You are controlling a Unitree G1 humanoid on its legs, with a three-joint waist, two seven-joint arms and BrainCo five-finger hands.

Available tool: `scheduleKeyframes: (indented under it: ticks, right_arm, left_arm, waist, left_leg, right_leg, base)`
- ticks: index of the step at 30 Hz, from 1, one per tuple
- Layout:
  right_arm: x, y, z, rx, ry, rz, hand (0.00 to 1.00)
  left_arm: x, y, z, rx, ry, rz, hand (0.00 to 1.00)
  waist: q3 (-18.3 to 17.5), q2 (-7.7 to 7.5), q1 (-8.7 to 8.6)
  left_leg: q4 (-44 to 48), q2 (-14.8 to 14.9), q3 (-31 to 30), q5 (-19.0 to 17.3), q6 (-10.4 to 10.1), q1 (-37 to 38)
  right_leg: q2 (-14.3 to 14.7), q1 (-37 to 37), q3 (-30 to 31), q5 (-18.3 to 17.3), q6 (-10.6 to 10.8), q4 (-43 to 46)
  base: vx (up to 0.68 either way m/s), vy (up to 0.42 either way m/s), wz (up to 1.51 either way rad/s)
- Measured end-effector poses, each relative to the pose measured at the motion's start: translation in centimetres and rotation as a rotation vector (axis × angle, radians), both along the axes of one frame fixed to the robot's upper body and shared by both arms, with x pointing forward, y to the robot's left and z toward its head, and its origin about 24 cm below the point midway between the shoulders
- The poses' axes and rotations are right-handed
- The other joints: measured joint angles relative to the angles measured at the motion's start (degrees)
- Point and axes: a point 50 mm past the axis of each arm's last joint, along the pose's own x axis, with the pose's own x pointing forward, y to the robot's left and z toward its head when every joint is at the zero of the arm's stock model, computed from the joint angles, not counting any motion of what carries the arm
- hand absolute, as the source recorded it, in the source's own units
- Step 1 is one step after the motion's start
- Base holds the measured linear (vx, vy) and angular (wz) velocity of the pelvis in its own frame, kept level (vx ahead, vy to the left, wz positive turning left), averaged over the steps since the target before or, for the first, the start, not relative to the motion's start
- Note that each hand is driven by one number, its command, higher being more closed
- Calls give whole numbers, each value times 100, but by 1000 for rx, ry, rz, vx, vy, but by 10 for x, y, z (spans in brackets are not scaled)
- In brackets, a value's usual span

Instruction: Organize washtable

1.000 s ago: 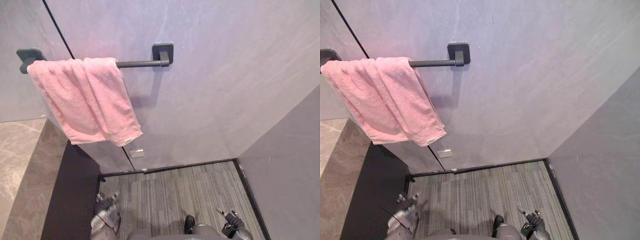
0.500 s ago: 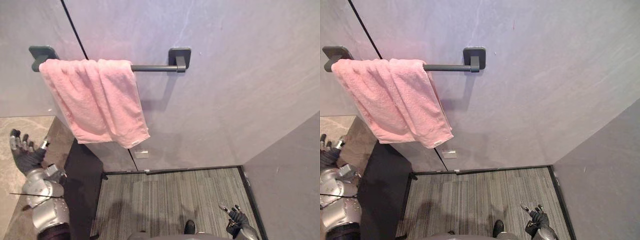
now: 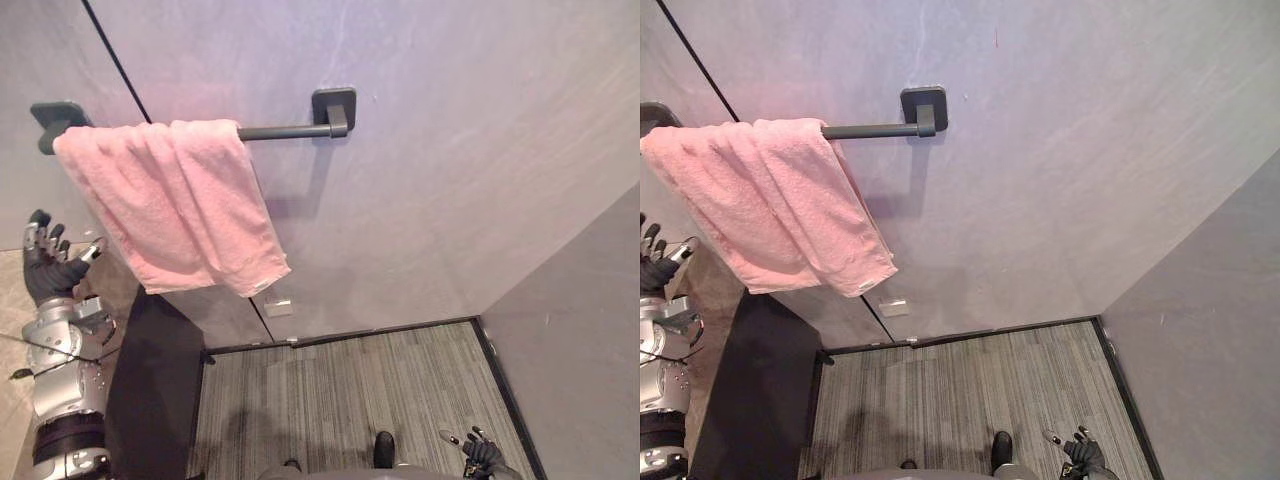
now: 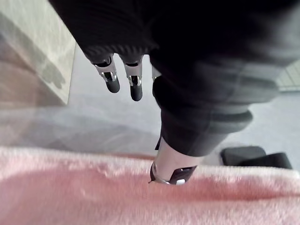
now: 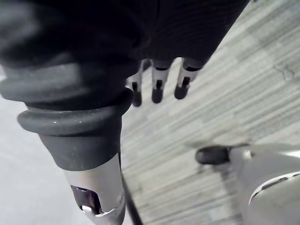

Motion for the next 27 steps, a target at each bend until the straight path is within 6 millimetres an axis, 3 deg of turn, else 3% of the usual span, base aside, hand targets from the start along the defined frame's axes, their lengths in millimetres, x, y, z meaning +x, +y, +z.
scheduleKeyframes:
  ticks: [3, 13, 14, 21, 25, 27]
  right_arm:
    - [0, -3, 1, -6, 0, 3, 0]
    - [4, -3, 2, -1, -9, 28, 0]
    - [5, -1, 1, 0, -6, 45, 0]
    - [23, -1, 9, -13, -71, 67, 0]
    - [50, -5, 30, -62, -208, 108, 0]
    - [75, -3, 49, -85, -320, 160, 0]
  left_arm:
    - [9, -1, 0, -20, 16, -53, 0]
    - [11, 12, -8, -27, 112, -44, 0]
    - [11, 12, -9, -29, 117, -44, 100]
    - [19, 9, -6, -21, 135, -62, 100]
    - [22, 9, -2, -12, 125, -66, 100]
    - [21, 11, 1, 0, 129, -64, 100]
  waist:
    - [0, -1, -17]
    - [47, 10, -9]
    - [53, 14, -9]
    - [227, 65, -15]
    - [256, 91, -5]
    - [262, 84, -7]
  left_leg:
    - [-42, -4, 115, 0, 0, -10]
    - [-75, -18, 152, -1, 2, -27]
    - [-72, -18, 160, -1, 2, -52]
    - [-85, -29, 313, -1, 3, -109]
    - [-105, -23, 337, -2, 5, -94]
    - [-105, -23, 348, -2, 5, -86]
  right_leg:
    - [6, -107, 106, 9, 11, 0]
    - [3, -197, 161, 23, 19, -1]
    - [3, -227, 170, 26, 21, -1]
    - [11, -368, 330, 78, 36, -1]
    - [28, -391, 388, 78, 36, -2]
    - [29, -394, 400, 86, 32, -2]
  base:
    - [21, 11, -15]
    - [5, 3, -3]
    - [-31, -10, -3]
    - [-24, -8, -12]
    - [16, -1, -7]
    - [-4, -2, -2]
